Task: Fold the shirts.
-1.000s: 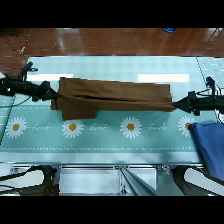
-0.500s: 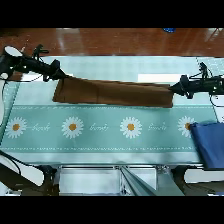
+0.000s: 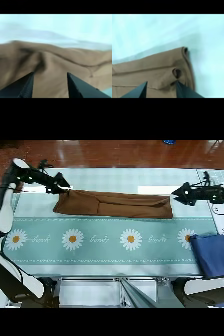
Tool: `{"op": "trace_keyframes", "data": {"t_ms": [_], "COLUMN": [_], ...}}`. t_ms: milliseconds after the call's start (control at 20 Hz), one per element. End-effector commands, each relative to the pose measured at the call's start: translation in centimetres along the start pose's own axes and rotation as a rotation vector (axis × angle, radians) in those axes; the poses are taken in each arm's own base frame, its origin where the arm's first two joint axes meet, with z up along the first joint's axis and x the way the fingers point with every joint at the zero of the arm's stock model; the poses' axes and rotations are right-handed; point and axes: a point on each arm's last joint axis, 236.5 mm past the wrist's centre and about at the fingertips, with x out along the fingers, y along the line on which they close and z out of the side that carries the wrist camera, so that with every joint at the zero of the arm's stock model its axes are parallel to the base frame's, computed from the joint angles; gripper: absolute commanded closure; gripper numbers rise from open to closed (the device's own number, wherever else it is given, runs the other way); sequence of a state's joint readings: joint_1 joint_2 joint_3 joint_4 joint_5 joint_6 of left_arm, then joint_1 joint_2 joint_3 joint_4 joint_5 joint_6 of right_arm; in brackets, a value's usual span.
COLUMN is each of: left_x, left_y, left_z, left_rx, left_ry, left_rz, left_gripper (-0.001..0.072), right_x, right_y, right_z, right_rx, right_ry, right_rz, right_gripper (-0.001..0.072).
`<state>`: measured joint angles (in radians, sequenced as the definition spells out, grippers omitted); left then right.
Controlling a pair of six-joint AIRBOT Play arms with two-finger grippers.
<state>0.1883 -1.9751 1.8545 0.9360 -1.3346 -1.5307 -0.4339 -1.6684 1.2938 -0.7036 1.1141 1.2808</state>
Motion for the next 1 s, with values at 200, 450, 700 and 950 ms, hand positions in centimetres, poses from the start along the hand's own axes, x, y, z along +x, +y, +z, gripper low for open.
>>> {"op": "trace_keyframes", "data": {"t_ms": [200, 450, 700, 950], "left_x": [-15.7, -12.4, -6.4, -4.3], "left_y": [-0.1, -4.0, -6.9, -11.4], "left_z": [2.2, -5.3, -11.2, -12.0], "left_rx": [0.151, 0.249, 0.357, 0.455], "left_ry": [-0.339, -0.324, -0.204, -0.233], "left_rz": [0.306, 0.287, 0.255, 0.190], "left_gripper": [0.0200, 0.0200, 0.0200, 0.0201], "right_x": [-3.7, 0.8, 4.8, 8.0], "right_y": [-6.8, -7.1, -4.8, -0.9], "right_z": [-1.0, -3.3, -4.4, -7.1], "right_rx": [0.137, 0.177, 0.188, 0.105], "right_ry": [-0.037, 0.006, 0.061, 0.151], "right_rz": [-0.187, -0.140, -0.024, 0.041], "right_gripper": [0.0296, 0.0296, 0.0296, 0.0461]}}
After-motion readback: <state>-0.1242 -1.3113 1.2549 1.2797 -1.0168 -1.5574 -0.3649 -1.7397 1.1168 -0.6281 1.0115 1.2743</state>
